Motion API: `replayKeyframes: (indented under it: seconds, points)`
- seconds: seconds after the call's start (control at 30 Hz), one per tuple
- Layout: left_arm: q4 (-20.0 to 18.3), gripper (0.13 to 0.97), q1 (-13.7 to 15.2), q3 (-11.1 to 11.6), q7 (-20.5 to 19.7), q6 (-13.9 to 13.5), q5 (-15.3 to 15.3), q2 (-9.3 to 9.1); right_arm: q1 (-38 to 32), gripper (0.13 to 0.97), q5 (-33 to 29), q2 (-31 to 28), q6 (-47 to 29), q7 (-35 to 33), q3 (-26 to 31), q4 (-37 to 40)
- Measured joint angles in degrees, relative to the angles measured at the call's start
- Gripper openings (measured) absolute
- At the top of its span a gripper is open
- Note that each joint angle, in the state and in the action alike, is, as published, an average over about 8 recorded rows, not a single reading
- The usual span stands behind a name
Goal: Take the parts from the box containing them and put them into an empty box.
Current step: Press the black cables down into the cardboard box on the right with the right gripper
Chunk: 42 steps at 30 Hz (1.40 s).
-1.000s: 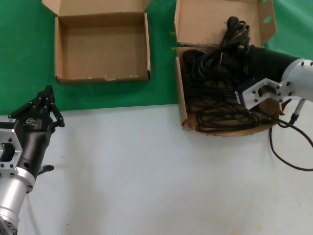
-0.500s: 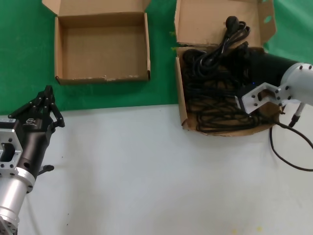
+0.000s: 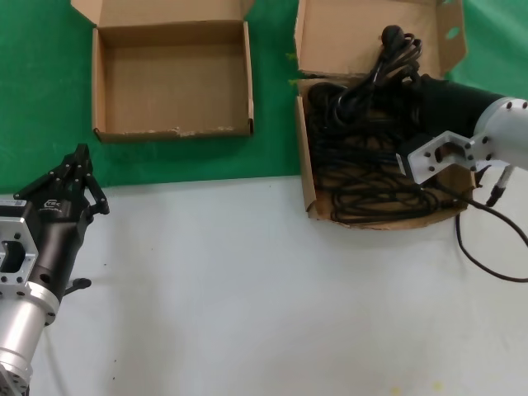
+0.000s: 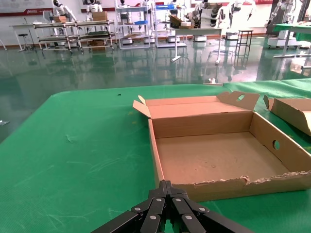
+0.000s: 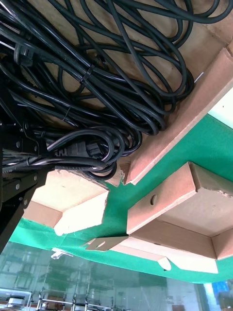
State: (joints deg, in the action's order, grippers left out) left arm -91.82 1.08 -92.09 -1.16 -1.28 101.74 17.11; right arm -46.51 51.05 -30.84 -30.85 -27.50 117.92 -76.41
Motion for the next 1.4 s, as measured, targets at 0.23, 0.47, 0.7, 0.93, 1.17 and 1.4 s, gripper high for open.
replayKeyframes:
  seconds: [0.23, 0.47, 0.7, 0.93, 1.17, 1.4]
  points:
    - [0.0, 0.145, 0.0, 0.0, 0.0, 0.0, 0.0, 0.0, 0.5, 0.219, -0.6, 0.1, -1.0, 0.4, -0.8, -0.9]
    - [0.0, 0.145, 0.0, 0.0, 0.0, 0.0, 0.0, 0.0, 1.1, 0.293, -1.4, -0.1, -2.1, 1.1, -1.5, -2.1]
    - [0.0, 0.145, 0.0, 0.0, 0.0, 0.0, 0.0, 0.0, 1.5, 0.376, -2.3, -0.2, -2.6, 0.9, -1.8, -2.4]
    - [0.0, 0.145, 0.0, 0.0, 0.0, 0.0, 0.0, 0.0, 1.4, 0.46, -2.1, 0.5, -1.4, -0.9, -1.2, -1.5]
    - [0.0, 0.145, 0.0, 0.0, 0.0, 0.0, 0.0, 0.0, 1.1, 0.464, -2.5, 1.5, -0.4, -2.0, -1.0, -0.4]
    - [0.0, 0.145, 0.0, 0.0, 0.0, 0.0, 0.0, 0.0, 1.1, 0.387, -3.7, 2.4, 0.1, -2.0, -1.4, 0.3]
